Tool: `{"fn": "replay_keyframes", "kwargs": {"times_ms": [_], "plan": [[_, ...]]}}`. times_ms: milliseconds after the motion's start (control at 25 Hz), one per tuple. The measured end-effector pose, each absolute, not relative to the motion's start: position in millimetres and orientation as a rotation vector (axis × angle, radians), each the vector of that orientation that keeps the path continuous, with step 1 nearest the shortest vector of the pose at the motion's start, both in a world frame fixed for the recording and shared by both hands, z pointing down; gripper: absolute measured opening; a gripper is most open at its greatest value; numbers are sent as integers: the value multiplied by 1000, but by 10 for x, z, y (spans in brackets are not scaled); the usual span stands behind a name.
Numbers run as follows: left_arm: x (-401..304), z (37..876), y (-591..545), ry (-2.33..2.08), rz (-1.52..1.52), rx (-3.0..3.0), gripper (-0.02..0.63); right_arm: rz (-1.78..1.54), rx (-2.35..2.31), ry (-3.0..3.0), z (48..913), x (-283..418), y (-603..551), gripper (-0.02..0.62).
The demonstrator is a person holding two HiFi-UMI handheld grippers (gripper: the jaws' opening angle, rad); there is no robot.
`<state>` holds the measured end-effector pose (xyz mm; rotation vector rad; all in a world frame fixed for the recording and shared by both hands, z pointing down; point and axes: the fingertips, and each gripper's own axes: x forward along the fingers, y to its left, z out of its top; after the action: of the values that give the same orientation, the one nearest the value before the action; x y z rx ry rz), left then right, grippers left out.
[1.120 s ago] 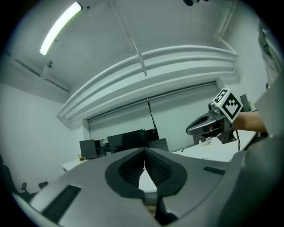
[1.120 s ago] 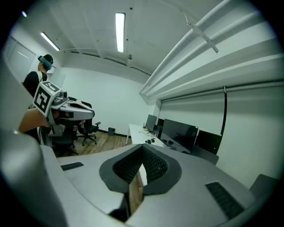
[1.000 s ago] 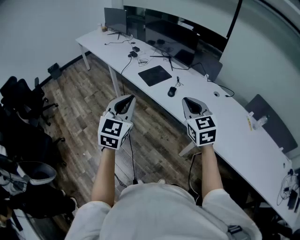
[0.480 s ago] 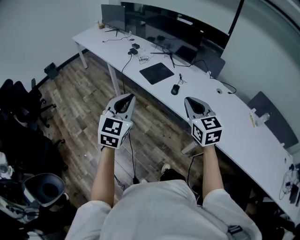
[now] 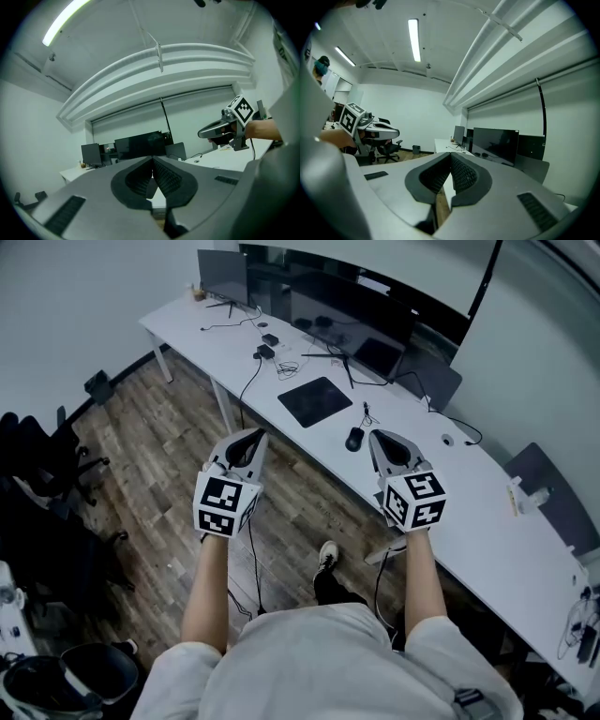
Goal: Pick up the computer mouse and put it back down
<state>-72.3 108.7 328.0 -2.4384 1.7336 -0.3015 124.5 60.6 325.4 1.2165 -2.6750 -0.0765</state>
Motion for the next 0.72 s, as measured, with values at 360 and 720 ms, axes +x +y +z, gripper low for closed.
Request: {"fn": "replay_keyframes", "kwargs": {"times_ms": [360, 720], "plan": [[-726, 3184, -457, 1798, -316, -2396, 18, -41, 1125, -2742, 3232, 1240, -1031, 14], [-560, 3192, -1732, 1832, -269, -2442, 18, 30, 1065, -2739, 3381, 1315, -2245, 14]]}}
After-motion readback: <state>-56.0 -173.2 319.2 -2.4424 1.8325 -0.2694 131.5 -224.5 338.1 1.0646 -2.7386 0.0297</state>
